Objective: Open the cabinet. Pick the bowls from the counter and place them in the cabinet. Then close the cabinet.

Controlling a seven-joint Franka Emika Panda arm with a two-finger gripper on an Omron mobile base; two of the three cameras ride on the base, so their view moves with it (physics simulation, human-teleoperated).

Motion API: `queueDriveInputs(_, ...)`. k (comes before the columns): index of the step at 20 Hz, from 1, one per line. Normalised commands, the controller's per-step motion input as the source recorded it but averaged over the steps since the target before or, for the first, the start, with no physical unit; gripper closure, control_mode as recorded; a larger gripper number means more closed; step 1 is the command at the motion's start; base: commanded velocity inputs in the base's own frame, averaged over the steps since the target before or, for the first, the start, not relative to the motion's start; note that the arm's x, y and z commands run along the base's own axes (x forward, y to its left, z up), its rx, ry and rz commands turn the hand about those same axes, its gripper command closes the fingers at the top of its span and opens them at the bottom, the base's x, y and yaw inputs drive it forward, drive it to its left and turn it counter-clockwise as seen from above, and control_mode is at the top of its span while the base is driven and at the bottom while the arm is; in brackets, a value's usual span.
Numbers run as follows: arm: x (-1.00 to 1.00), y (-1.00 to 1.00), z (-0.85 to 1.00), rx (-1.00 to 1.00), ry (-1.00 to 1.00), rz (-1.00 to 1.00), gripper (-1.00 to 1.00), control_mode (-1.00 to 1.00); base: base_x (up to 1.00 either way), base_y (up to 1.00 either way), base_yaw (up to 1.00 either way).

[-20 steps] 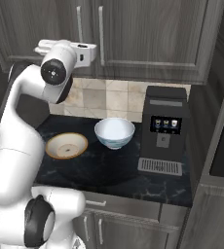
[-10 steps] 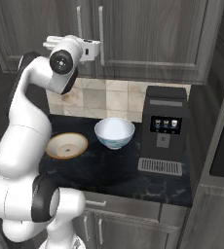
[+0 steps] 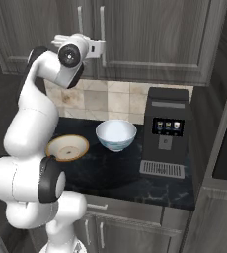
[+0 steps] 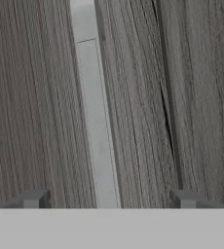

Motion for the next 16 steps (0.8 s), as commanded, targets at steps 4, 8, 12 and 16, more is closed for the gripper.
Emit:
queueDriveInputs(4, 0.49, 0.00, -0.17, 0.00, 0.03, 0.00, -1.00, -1.00, 0.00, 0.00, 0.00)
queueDriveInputs(8, 0.56, 0.00, -0.19, 0.00, 0.03, 0.00, -1.00, -1.00, 0.00, 0.00, 0.00)
queueDriveInputs(12, 0.47, 0.08, -0.36, 0.00, 0.00, 0.00, 1.00, -1.00, 0.00, 0.00, 0.00)
queueDriveInputs(16, 0.00, 0.00, 0.00, 0.00, 0.00, 0.00, 1.00, -1.00, 0.00, 0.00, 0.00)
